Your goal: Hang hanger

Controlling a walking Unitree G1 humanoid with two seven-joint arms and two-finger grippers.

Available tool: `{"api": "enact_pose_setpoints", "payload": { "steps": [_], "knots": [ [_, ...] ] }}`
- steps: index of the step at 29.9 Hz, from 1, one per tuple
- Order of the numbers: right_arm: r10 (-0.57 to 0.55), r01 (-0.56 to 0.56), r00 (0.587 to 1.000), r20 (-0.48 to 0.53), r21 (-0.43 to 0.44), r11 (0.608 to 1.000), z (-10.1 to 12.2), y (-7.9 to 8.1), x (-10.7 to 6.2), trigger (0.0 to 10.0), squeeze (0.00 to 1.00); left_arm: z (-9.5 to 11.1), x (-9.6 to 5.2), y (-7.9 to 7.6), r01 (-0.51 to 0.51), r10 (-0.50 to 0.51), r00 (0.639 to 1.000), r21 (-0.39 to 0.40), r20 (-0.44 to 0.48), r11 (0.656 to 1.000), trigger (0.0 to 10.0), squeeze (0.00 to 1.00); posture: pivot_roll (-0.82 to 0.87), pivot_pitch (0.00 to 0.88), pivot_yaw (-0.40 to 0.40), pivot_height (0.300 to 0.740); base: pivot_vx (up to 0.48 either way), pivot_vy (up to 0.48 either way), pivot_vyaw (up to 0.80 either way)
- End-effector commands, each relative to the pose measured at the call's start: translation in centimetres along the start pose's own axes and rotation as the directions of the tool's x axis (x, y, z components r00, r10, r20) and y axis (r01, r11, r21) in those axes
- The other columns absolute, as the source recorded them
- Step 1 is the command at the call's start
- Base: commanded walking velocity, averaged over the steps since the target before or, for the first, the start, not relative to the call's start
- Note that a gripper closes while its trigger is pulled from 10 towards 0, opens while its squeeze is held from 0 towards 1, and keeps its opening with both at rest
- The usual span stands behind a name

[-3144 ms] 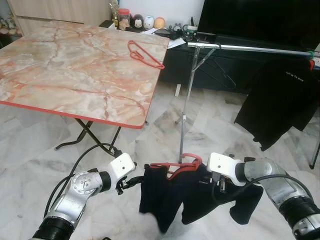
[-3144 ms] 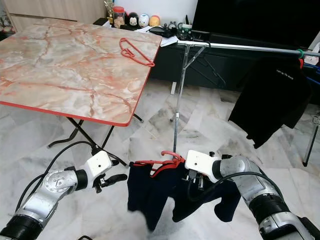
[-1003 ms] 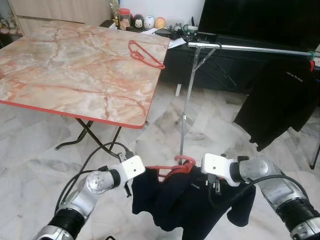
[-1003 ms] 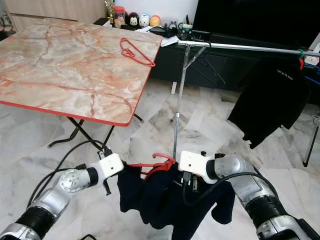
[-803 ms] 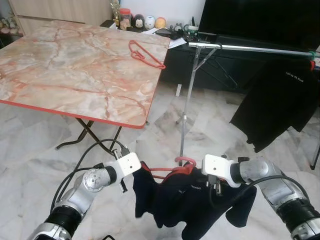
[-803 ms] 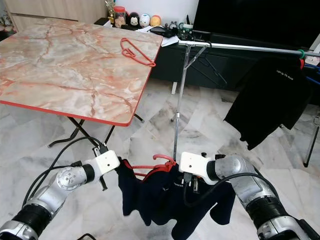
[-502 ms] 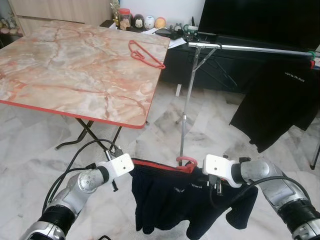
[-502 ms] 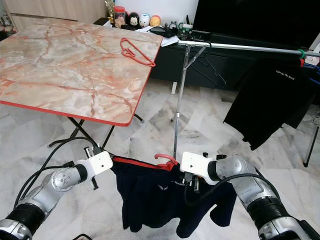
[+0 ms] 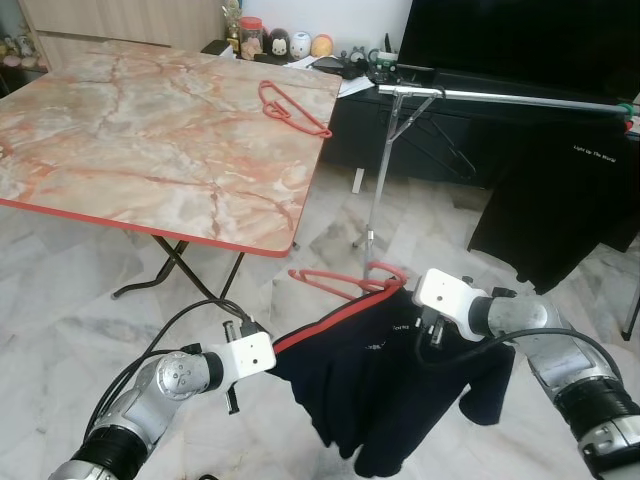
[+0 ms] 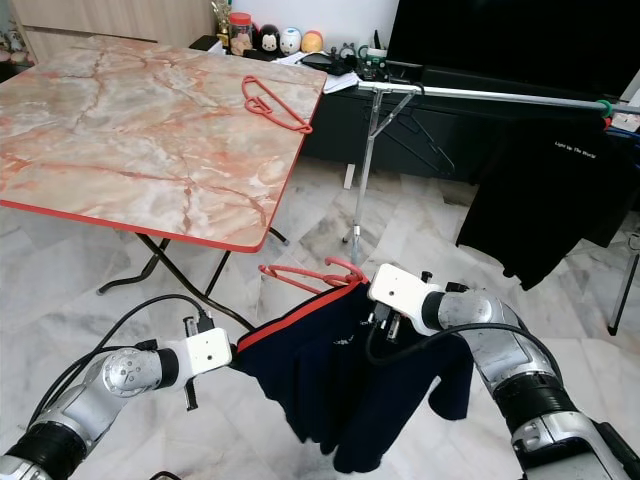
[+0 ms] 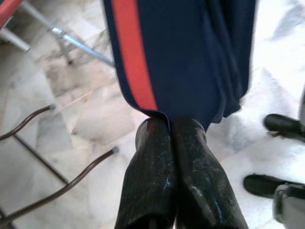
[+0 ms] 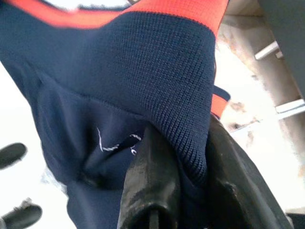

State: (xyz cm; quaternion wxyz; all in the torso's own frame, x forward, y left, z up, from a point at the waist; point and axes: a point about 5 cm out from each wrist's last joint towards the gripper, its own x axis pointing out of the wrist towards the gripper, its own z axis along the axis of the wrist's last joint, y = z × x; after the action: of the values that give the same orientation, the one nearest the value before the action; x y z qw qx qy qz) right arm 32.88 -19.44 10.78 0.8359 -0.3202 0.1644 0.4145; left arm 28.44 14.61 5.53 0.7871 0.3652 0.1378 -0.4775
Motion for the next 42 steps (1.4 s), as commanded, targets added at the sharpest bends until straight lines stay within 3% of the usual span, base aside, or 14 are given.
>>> {"api": "enact_pose_setpoints", "payload": {
  "steps": [1, 5, 9, 10, 12, 13, 14, 18, 19, 20, 21, 30, 35, 42],
  "knots": [
    [0.048, -0.049, 0.998, 0.040, 0.022, 0.999, 0.5, 0.0, -0.4, 10.0, 0.00, 1.3, 0.5, -0.2, 0.020, -0.021, 0.999, 0.022, 0.044, 1.000, 0.0, 0.00, -0.01, 0.000, -0.063, 0.740, 0.000, 0.000, 0.00],
    [0.189, -0.189, 0.982, 0.025, 0.003, 0.982, 0.1, 1.9, -0.4, 10.0, 0.00, 2.7, 1.2, 0.0, -0.005, 0.001, 0.995, 0.038, 0.100, 0.999, 0.0, 0.00, -0.01, 0.000, -0.065, 0.740, 0.000, 0.000, 0.00],
    [0.156, -0.156, 0.987, 0.023, 0.011, 0.988, -0.2, 1.7, -0.2, 10.0, 0.00, 3.5, 1.7, -0.4, 0.033, -0.038, 0.993, 0.043, 0.114, 0.999, 0.0, 0.00, -0.01, 0.000, -0.065, 0.740, 0.000, 0.000, 0.00],
    [0.201, -0.202, 0.979, 0.030, 0.017, 0.979, -0.2, 2.1, -0.3, 10.0, 0.00, 3.9, 1.8, -1.1, 0.084, -0.088, 0.989, 0.033, 0.118, 0.996, 1.4, 0.00, -0.01, 0.000, -0.065, 0.740, 0.000, 0.000, 0.00],
    [0.212, -0.213, 0.977, 0.033, 0.019, 0.977, -0.1, 2.2, -0.3, 10.0, 0.00, 4.0, 1.7, -1.1, 0.087, -0.091, 0.989, 0.036, 0.117, 0.996, 1.4, 0.00, -0.01, 0.000, -0.060, 0.740, 0.000, 0.000, 0.00],
    [0.224, -0.225, 0.974, 0.033, 0.020, 0.974, -0.1, 2.3, -0.4, 10.0, 0.00, 4.0, 1.7, -1.1, 0.085, -0.089, 0.989, 0.038, 0.117, 0.996, 4.3, 0.00, -0.01, 0.000, -0.060, 0.740, 0.000, 0.000, 0.00],
    [0.240, -0.240, 0.971, 0.018, 0.014, 0.971, -0.3, 2.6, -0.4, 10.0, 0.00, 4.0, 1.6, -0.9, 0.064, -0.067, 0.990, 0.029, 0.121, 0.998, 10.0, 0.00, -0.01, 0.000, -0.060, 0.740, 0.000, 0.000, 0.00],
    [0.232, -0.232, 0.972, -0.023, 0.005, 0.973, -1.0, 2.7, -0.3, 10.0, 0.00, 4.0, 0.9, -0.3, 0.045, -0.042, 0.989, -0.017, 0.142, 0.999, 10.0, 0.00, -0.01, 0.000, -0.061, 0.740, 0.000, 0.000, 0.00],
    [0.233, -0.233, 0.972, -0.037, 0.006, 0.972, -1.2, 2.8, -0.2, 10.0, 0.00, 4.1, 0.4, -0.4, 0.072, -0.063, 0.984, -0.050, 0.167, 0.996, 10.0, 0.30, -0.01, 0.000, -0.061, 0.740, 0.000, 0.000, 0.00],
    [0.234, -0.234, 0.971, -0.042, 0.007, 0.972, -1.3, 2.8, -0.2, 10.0, 0.00, 4.2, 0.2, -0.4, 0.080, -0.068, 0.982, -0.060, 0.177, 0.995, 10.0, 0.30, -0.01, 0.000, -0.061, 0.740, 0.000, 0.000, 0.00],
    [0.238, -0.238, 0.970, -0.046, 0.006, 0.971, -1.4, 2.9, -0.2, 10.0, 0.00, 4.2, 0.0, -0.5, 0.088, -0.073, 0.981, -0.075, 0.182, 0.993, 10.0, 1.00, -0.01, 0.000, -0.061, 0.740, 0.000, 0.000, 0.00],
    [0.253, -0.253, 0.967, -0.040, 0.015, 0.967, -1.5, 3.4, 0.2, 10.0, 0.00, 4.6, -1.5, -0.6, 0.161, -0.115, 0.961, -0.167, 0.253, 0.973, 10.0, 1.00, 0.00, 0.000, -0.061, 0.740, 0.000, 0.000, 0.00],
    [0.314, -0.313, 0.949, -0.025, 0.018, 0.949, -1.6, 4.1, 0.1, 10.0, 0.00, 6.3, -2.3, 0.9, 0.122, -0.042, 0.937, -0.211, 0.348, 0.970, 10.0, 1.00, 0.00, 0.000, -0.061, 0.740, 0.000, 0.000, 0.00],
    [0.367, -0.366, 0.930, -0.026, 0.022, 0.930, -1.7, 4.8, 0.0, 10.0, 0.00, 6.8, -2.8, 1.5, 0.142, -0.063, 0.931, -0.199, 0.359, 0.970, 10.0, 1.00, 0.00, 0.000, -0.060, 0.740, 0.000, 0.000, 0.00]
  ]
}}
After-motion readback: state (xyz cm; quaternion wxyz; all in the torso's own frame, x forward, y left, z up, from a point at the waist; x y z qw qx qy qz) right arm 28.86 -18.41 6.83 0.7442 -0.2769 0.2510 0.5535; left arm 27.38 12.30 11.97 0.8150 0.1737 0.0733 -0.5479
